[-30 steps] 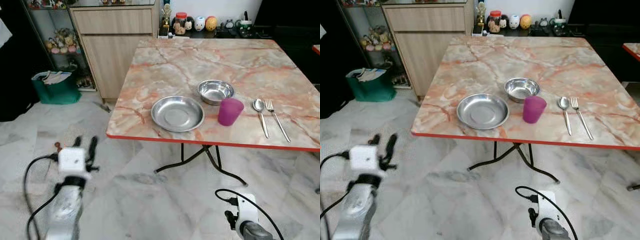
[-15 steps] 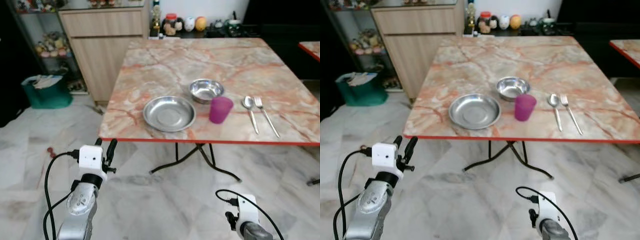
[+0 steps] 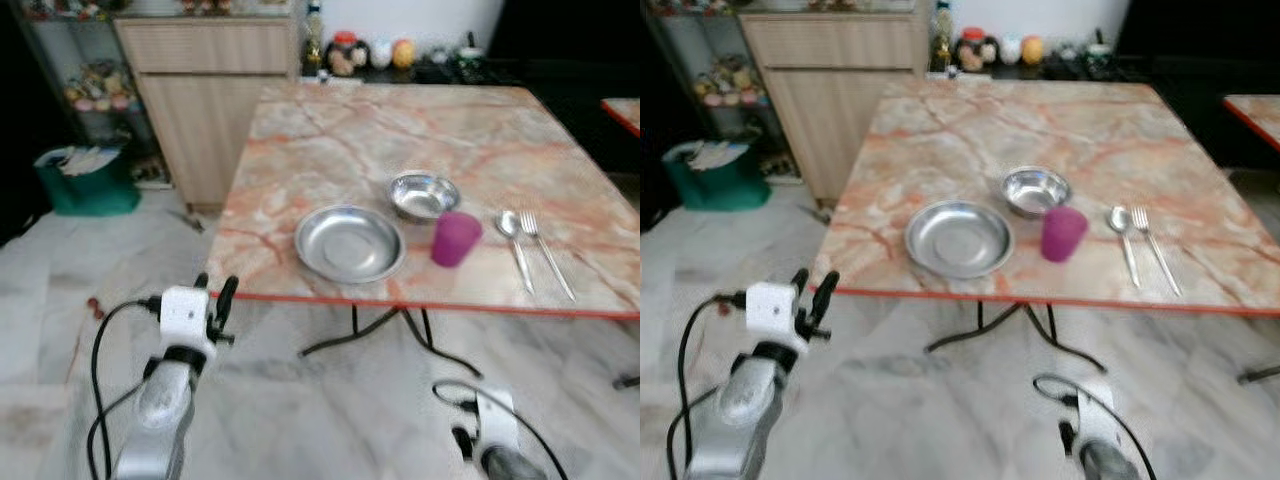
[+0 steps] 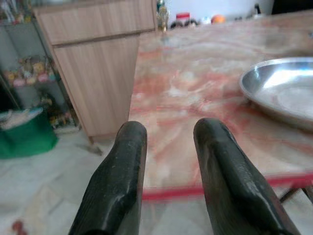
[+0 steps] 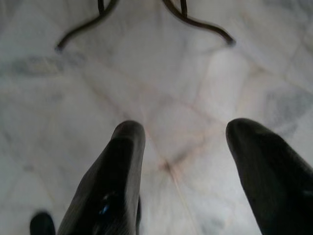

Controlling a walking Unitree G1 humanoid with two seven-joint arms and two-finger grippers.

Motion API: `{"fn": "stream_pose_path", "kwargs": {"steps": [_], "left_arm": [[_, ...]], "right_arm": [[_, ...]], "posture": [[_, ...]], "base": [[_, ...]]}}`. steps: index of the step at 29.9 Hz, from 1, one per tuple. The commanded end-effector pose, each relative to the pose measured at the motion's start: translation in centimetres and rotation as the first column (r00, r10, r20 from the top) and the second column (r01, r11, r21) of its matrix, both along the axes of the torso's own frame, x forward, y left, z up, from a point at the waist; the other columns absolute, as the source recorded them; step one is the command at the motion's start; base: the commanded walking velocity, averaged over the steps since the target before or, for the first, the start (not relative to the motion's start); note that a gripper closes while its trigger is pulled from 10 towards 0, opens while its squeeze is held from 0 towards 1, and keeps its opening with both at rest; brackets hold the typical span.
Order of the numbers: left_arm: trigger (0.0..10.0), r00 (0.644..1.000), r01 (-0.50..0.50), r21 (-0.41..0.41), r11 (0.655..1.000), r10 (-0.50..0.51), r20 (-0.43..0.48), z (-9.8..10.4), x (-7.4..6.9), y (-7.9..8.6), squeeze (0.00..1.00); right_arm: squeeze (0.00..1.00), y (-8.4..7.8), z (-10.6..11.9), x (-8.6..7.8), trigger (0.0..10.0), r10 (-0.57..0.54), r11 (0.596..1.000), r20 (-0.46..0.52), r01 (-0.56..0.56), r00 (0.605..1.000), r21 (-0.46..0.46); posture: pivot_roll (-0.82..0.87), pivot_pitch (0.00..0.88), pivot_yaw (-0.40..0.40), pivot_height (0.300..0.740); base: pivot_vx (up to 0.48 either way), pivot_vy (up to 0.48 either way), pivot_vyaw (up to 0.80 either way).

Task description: Setting the table

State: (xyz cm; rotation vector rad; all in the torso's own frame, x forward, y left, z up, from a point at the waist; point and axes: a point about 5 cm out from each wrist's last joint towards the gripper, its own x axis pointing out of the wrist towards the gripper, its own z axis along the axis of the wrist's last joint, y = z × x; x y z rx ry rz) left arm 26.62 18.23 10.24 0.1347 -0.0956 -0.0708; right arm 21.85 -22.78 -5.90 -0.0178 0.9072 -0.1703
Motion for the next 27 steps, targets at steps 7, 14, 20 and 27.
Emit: {"fn": "stream_pose_path", "kwargs": {"steps": [7, 14, 20, 27], "left_arm": [[10.0, 0.999, 0.036, -0.027, 0.999, -0.035, 0.006, 0.4, 0.2, -0.9, 0.00], [10.0, 0.999, 0.053, -0.088, 0.995, -0.053, 0.007, 1.2, 0.7, -1.2, 0.00], [10.0, 0.999, 0.045, -0.117, 0.992, -0.045, 0.004, 1.3, 0.8, -1.1, 0.00], [10.0, 0.999, 0.033, -0.119, 0.992, -0.035, -0.014, 0.9, 0.8, -0.9, 0.00]], "right_arm": [[0.00, -0.8, -0.1, -0.5, 10.0, -0.030, 1.000, -0.016, 0.030, 0.999, 0.003], [0.00, -0.7, -0.1, -0.4, 10.0, -0.026, 1.000, -0.010, 0.025, 1.000, -0.002], [0.00, -0.7, -0.1, -0.4, 10.0, -0.024, 1.000, -0.011, 0.024, 1.000, -0.004], [0.00, -0.8, 0.0, -0.4, 10.0, -0.026, 1.000, -0.009, 0.026, 1.000, -0.003]], "posture": [[0.03, 0.000, 0.006, 0.740], [0.03, 0.000, 0.005, 0.740], [0.03, 0.000, 0.005, 0.740], [0.03, 0.000, 0.005, 0.740]], "base": [[0.264, 0.000, -0.35], [0.037, 0.000, -0.08], [0.000, 0.000, 0.00], [0.000, 0.000, 0.00]]}}
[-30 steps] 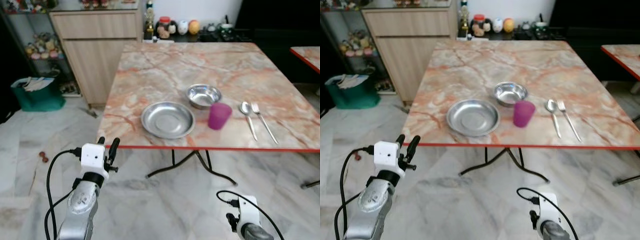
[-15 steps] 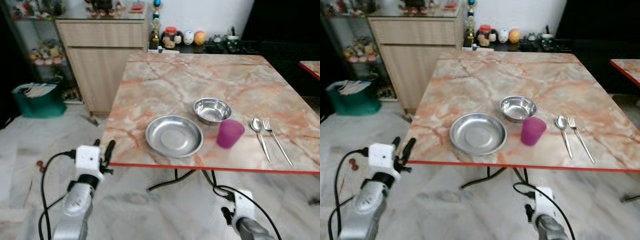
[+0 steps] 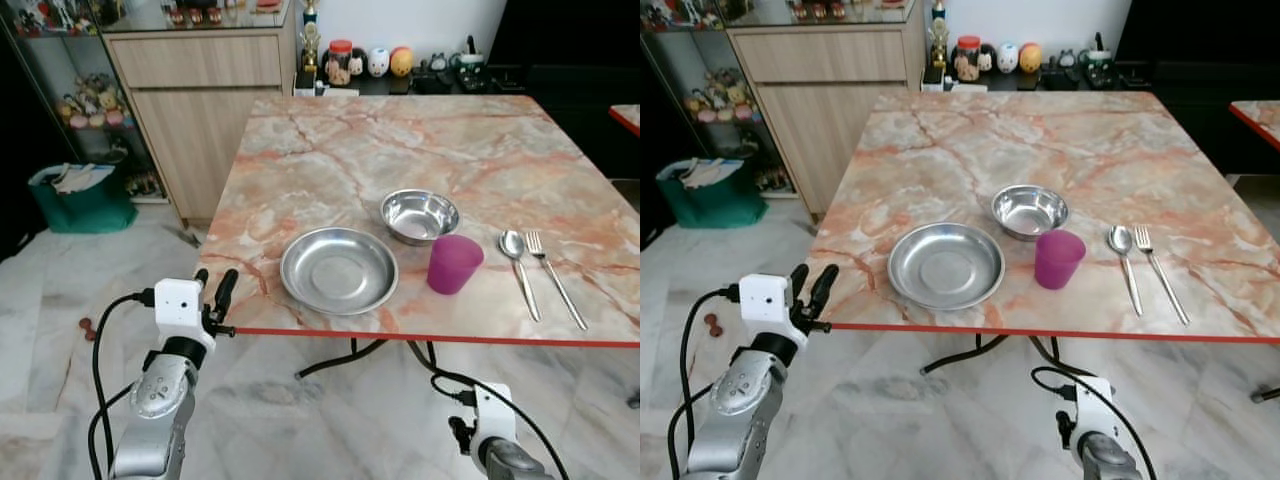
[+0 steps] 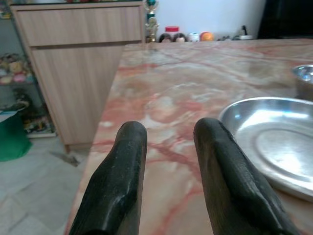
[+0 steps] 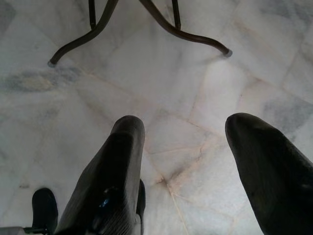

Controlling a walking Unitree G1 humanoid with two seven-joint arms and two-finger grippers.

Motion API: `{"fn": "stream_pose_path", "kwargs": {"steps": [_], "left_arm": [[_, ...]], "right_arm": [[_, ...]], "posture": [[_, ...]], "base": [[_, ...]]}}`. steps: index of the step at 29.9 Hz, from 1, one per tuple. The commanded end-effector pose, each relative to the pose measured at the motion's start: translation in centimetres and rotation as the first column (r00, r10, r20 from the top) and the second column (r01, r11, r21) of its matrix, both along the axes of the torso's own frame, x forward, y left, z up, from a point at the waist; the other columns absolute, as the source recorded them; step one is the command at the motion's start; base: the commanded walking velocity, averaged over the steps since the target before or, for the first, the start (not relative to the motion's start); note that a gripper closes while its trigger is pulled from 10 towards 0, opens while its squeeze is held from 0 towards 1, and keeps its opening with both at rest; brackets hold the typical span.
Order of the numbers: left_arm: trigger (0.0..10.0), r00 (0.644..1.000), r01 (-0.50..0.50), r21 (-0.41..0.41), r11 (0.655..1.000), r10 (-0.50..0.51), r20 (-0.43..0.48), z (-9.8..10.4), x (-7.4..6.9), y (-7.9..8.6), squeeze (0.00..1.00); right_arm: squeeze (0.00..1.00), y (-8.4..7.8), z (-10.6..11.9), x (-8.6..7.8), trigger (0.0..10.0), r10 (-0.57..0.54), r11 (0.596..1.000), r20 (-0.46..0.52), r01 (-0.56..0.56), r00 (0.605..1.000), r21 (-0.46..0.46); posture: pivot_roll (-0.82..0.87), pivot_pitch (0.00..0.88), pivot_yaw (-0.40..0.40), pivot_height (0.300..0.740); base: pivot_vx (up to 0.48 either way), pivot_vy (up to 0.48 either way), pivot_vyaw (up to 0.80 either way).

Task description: Setting the table

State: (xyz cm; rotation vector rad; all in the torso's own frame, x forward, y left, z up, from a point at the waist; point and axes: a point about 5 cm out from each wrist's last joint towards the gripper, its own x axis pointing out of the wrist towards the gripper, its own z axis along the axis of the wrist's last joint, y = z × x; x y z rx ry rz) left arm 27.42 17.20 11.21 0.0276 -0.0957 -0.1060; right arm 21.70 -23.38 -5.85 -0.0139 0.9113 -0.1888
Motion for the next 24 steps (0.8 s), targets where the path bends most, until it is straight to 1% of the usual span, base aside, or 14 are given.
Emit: {"fn": "stream_pose_path", "kwargs": {"steps": [1, 9, 13, 14, 15, 16, 24], "left_arm": [[10.0, 1.000, -0.008, -0.017, 1.000, 0.008, -0.013, -0.11, -0.04, 0.13, 0.00], [10.0, 1.000, -0.015, -0.015, 1.000, 0.015, -0.021, -0.27, -0.03, 0.18, 0.00], [10.0, 1.000, -0.012, -0.014, 1.000, 0.012, -0.022, -0.19, 0.20, 0.03, 0.00], [10.0, 1.000, -0.010, -0.012, 1.000, 0.010, -0.023, -0.20, 0.26, 0.02, 0.56], [10.0, 1.000, -0.009, -0.011, 1.000, 0.008, -0.024, -0.21, 0.30, 0.01, 0.56], [10.0, 1.000, 0.002, -0.016, 1.000, -0.002, -0.023, -0.23, 0.33, -0.06, 1.00], [10.0, 1.000, 0.006, -0.016, 1.000, -0.006, -0.024, -0.25, 0.29, -0.05, 1.00]], "right_arm": [[0.00, -0.19, -0.07, -0.20, 10.0, -0.007, 1.000, -0.006, 0.007, 1.000, 0.000], [0.00, -0.17, -0.09, -0.22, 10.0, -0.005, 1.000, -0.006, 0.005, 1.000, -0.001], [0.00, -0.16, -0.11, -0.26, 10.0, 0.000, 1.000, -0.008, 0.000, 1.000, -0.002], [0.00, -0.15, -0.12, -0.26, 10.0, 0.001, 1.000, -0.008, -0.001, 1.000, -0.003], [0.00, -0.14, -0.12, -0.27, 10.0, 0.002, 1.000, -0.009, -0.002, 1.000, -0.003], [0.00, -0.14, -0.13, -0.29, 10.0, 0.003, 1.000, -0.009, -0.004, 1.000, -0.003], [0.00, -0.08, -0.18, -0.35, 10.0, 0.007, 1.000, -0.011, -0.007, 1.000, -0.003]], "posture": [[0.03, 0.000, 0.007, 0.740], [0.02, 0.000, 0.010, 0.740], [0.02, 0.000, 0.011, 0.740], [0.02, 0.000, 0.010, 0.740], [0.02, 0.000, 0.010, 0.740], [0.01, 0.000, 0.012, 0.740], [0.02, 0.000, 0.016, 0.740]], "base": [[0.000, 0.000, 0.00], [0.000, 0.000, 0.00], [0.000, 0.000, 0.00], [0.000, 0.000, 0.00], [0.000, 0.000, 0.00], [0.000, 0.000, 0.00], [0.000, 0.000, 0.00]]}}
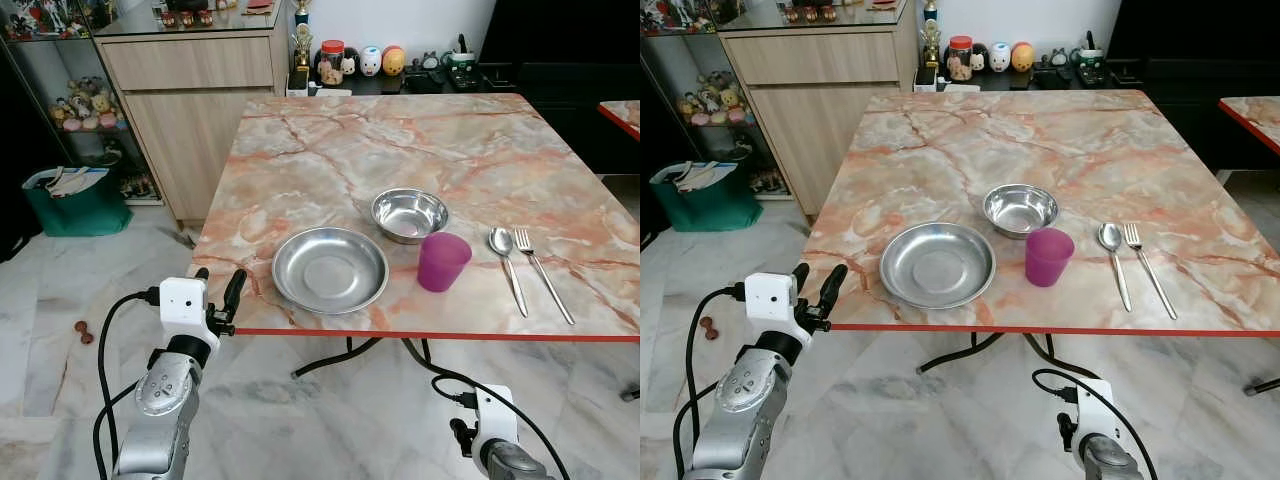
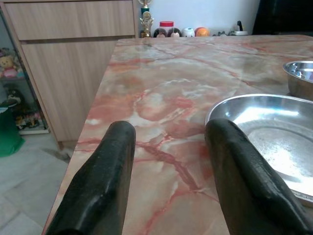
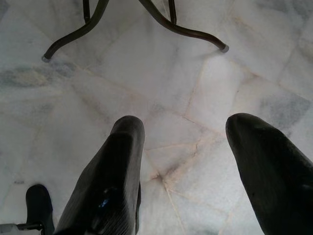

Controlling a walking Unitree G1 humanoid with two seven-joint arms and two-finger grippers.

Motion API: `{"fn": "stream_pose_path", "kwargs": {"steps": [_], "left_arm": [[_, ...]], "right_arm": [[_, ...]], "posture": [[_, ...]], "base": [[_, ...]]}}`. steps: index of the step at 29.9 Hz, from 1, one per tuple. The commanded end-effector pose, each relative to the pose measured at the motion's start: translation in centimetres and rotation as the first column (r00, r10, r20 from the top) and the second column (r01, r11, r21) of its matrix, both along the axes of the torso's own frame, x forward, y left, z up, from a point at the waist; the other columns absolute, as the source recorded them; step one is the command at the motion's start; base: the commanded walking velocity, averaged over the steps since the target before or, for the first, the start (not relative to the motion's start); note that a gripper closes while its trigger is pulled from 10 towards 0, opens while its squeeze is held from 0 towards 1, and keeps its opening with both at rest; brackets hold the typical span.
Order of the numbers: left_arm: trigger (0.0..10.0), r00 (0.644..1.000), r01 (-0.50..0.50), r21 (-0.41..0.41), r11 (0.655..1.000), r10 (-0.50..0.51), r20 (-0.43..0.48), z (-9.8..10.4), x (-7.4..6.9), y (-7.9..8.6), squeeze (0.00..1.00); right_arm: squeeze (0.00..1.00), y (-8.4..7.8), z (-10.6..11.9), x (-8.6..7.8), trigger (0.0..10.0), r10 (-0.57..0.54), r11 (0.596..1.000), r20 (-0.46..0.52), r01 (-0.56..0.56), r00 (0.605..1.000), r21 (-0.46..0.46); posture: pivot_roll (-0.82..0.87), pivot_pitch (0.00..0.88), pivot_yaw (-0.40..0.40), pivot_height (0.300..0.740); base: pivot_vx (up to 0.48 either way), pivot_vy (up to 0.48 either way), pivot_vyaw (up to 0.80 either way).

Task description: Setting the table

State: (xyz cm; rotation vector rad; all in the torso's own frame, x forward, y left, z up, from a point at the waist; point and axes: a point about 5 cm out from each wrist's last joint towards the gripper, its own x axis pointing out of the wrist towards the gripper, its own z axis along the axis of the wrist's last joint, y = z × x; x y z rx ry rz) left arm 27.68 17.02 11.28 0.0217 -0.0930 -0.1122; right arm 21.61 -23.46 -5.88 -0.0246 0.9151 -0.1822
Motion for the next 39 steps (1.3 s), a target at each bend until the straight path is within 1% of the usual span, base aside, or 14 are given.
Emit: {"fn": "stream_pose_path", "kwargs": {"steps": [1, 4, 5, 6, 12, 21, 24, 25, 28, 29, 30, 34, 37, 39], "left_arm": [[10.0, 1.000, -0.001, -0.011, 1.000, 0.001, -0.021, -0.3, 0.1, 0.1, 1.00], [10.0, 1.000, -0.011, -0.027, 1.000, 0.010, -0.021, -0.2, 0.2, 0.2, 1.00], [10.0, 1.000, -0.015, -0.036, 0.999, 0.014, -0.022, -0.2, 0.2, 0.2, 0.41], [10.0, 1.000, -0.018, -0.044, 0.999, 0.017, -0.024, -0.2, 0.3, 0.2, 0.00], [10.0, 1.000, -0.020, -0.120, 0.993, 0.017, -0.025, -0.1, 0.5, 0.3, 0.00], [10.0, 0.999, -0.013, -0.120, 0.993, 0.008, -0.042, -0.3, 0.5, 0.0, 0.00], [10.0, 0.999, -0.014, -0.149, 0.989, 0.007, -0.054, -0.3, 0.6, 0.0, 0.00], [10.0, 0.998, -0.015, -0.161, 0.987, 0.006, -0.057, -0.3, 0.6, -0.1, 0.00], [10.0, 0.994, 0.003, -0.249, 0.969, -0.030, -0.105, -0.5, 0.9, -0.5, 0.00], [10.0, 0.990, 0.025, -0.276, 0.961, -0.061, -0.124, -0.5, 1.1, -0.9, 0.00], [10.0, 0.988, 0.037, -0.282, 0.959, -0.077, -0.131, -0.6, 1.2, -1.1, 0.00], [10.0, 0.989, 0.052, -0.260, 0.964, -0.086, -0.122, -0.3, 1.5, -1.4, 0.00], [10.0, 0.996, 0.006, -0.195, 0.981, -0.024, -0.091, -0.1, 1.7, -0.7, 0.00], [10.0, 0.998, -0.019, -0.199, 0.980, 0.007, -0.061, 0.3, 1.6, -0.1, 0.00]], "right_arm": [[0.00, 0.0, -0.2, -0.3, 10.0, -0.002, 1.000, -0.007, 0.002, 1.000, 0.003], [0.00, 0.0, -0.2, -0.3, 10.0, -0.002, 1.000, -0.008, 0.002, 1.000, 0.003], [0.00, 0.1, -0.2, -0.3, 10.0, -0.001, 1.000, -0.008, 0.001, 1.000, 0.003], [0.00, 0.1, -0.2, -0.3, 10.0, -0.001, 1.000, -0.008, 0.001, 1.000, 0.004], [0.00, 0.1, -0.2, -0.3, 10.0, -0.010, 1.000, -0.004, 0.010, 1.000, 0.006], [0.00, 0.0, -0.1, -0.2, 10.0, -0.011, 1.000, -0.004, 0.011, 1.000, 0.007], [0.00, 0.0, -0.1, -0.2, 10.0, -0.011, 1.000, -0.004, 0.011, 1.000, 0.006], [0.00, 0.0, -0.1, -0.2, 10.0, -0.011, 1.000, -0.004, 0.011, 1.000, 0.006], [0.00, 0.0, -0.1, -0.2, 10.0, -0.011, 1.000, -0.004, 0.011, 1.000, 0.005], [0.00, 0.0, -0.1, -0.1, 10.0, -0.012, 1.000, -0.004, 0.012, 1.000, 0.005], [0.00, 0.0, -0.1, -0.1, 10.0, -0.011, 1.000, -0.004, 0.011, 1.000, 0.004], [0.00, 0.0, -0.1, -0.1, 10.0, -0.011, 1.000, -0.003, 0.011, 1.000, 0.005], [0.00, 0.0, 0.0, 0.0, 10.0, -0.014, 1.000, 0.000, 0.014, 1.000, 0.007], [0.00, 0.0, 0.0, 0.0, 10.0, -0.016, 1.000, 0.001, 0.016, 1.000, 0.007]], "posture": [[0.02, 0.000, 0.016, 0.740], [0.01, 0.000, 0.018, 0.740], [0.01, 0.000, 0.019, 0.740], [0.01, 0.000, 0.019, 0.740], [0.01, 0.000, 0.020, 0.740], [0.02, 0.000, 0.016, 0.740], [0.02, 0.000, 0.015, 0.740], [0.02, 0.000, 0.014, 0.740], [0.02, 0.000, 0.009, 0.740], [0.02, 0.000, 0.010, 0.740], [0.02, 0.000, 0.010, 0.740], [0.02, 0.000, 0.010, 0.740], [0.01, 0.000, 0.012, 0.740], [0.02, 0.000, 0.012, 0.740]], "base": [[0.000, 0.000, 0.00], [0.000, 0.000, 0.00], [0.000, 0.000, 0.00], [0.000, 0.000, 0.00], [0.000, 0.000, 0.00], [0.000, 0.000, 0.00], [0.000, 0.000, 0.00], [0.000, 0.000, 0.00], [0.000, 0.000, 0.00], [0.000, 0.000, 0.00], [0.000, 0.000, 0.00], [0.000, 0.000, 0.00], [0.000, 0.000, 0.00], [0.000, -0.454, 0.00]]}}
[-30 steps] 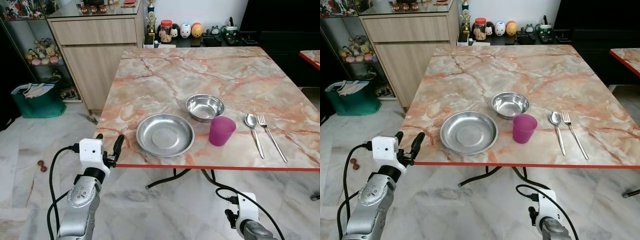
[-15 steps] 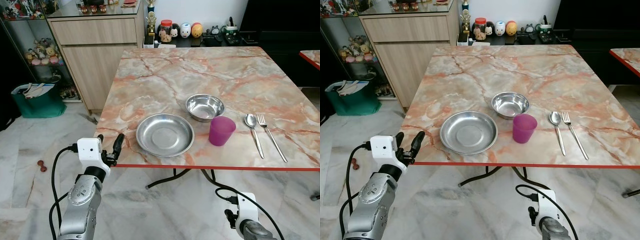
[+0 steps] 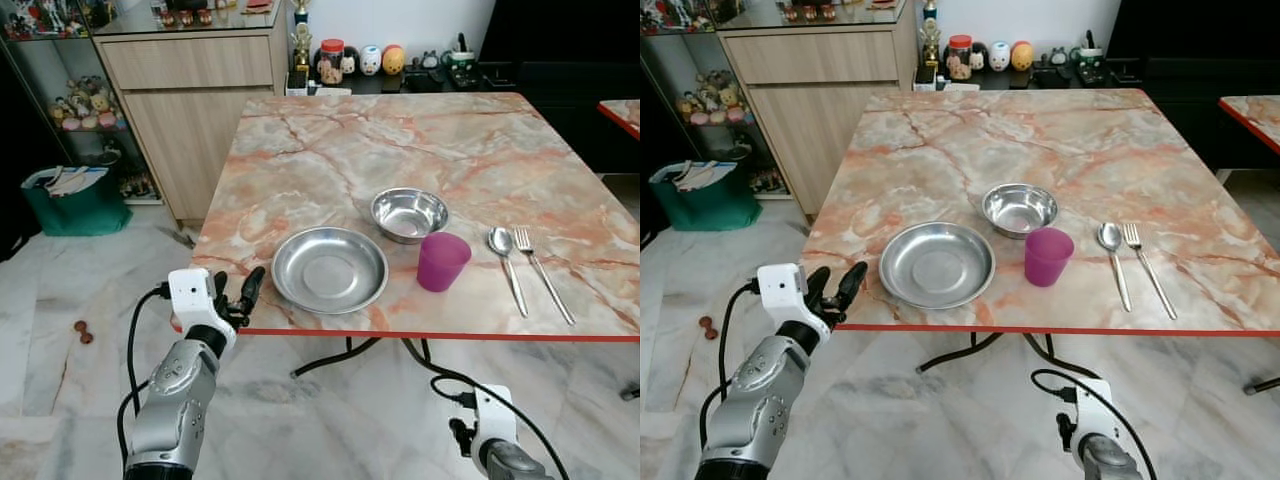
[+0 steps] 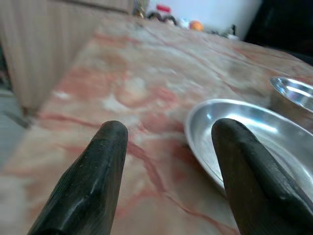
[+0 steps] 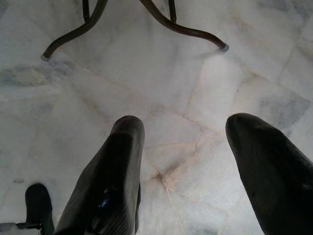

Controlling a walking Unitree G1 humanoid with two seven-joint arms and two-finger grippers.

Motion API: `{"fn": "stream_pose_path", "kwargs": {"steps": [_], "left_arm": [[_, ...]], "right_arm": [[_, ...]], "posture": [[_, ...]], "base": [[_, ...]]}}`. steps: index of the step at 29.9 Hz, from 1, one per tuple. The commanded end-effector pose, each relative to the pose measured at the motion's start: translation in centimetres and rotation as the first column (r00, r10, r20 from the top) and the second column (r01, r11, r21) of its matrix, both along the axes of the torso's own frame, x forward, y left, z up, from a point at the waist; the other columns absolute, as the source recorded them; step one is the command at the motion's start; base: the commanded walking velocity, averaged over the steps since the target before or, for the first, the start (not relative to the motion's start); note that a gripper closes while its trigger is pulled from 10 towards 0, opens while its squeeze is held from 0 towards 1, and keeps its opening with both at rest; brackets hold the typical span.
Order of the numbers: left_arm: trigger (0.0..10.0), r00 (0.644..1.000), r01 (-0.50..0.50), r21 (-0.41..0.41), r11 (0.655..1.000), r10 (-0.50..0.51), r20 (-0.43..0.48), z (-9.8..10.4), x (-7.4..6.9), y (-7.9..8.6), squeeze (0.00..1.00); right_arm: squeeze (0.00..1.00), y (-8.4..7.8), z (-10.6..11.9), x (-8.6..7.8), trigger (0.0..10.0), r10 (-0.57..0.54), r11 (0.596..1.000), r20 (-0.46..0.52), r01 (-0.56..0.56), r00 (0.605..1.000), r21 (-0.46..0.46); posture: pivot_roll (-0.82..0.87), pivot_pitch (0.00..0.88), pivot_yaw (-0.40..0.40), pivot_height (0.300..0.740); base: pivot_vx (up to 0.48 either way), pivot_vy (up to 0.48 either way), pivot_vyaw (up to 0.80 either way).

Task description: Setting the table

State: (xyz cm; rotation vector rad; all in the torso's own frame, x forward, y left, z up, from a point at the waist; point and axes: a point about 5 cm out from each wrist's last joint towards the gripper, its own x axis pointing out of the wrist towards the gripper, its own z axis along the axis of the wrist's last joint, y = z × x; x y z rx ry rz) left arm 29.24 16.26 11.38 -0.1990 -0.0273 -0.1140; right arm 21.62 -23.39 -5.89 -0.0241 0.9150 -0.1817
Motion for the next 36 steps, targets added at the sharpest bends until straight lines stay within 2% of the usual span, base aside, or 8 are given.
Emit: {"fn": "stream_pose_path", "kwargs": {"steps": [1, 7, 36], "left_arm": [[10.0, 0.999, -0.032, 0.021, 0.999, 0.032, 0.014, 0.25, -0.07, 0.78, 0.00], [10.0, 0.999, -0.038, 0.011, 0.999, 0.038, 0.003, 0.11, -0.14, 0.96, 0.00], [10.0, 0.999, -0.034, 0.002, 0.999, 0.034, 0.020, -0.01, -0.22, 0.90, 0.00]], "right_arm": [[0.00, -0.08, 0.02, 0.01, 10.0, -0.016, 1.000, 0.001, 0.016, 1.000, 0.006], [0.00, -0.10, 0.03, 0.01, 10.0, -0.013, 1.000, -0.001, 0.013, 1.000, 0.004], [0.00, -0.21, 0.04, -0.02, 10.0, -0.007, 1.000, -0.002, 0.007, 1.000, 0.001]], "posture": [[0.02, 0.000, 0.011, 0.740], [0.02, 0.000, 0.008, 0.740], [0.02, 0.000, 0.002, 0.740]], "base": [[0.000, -0.480, 0.00], [0.000, -0.480, 0.00], [0.000, 0.000, 0.00]]}}
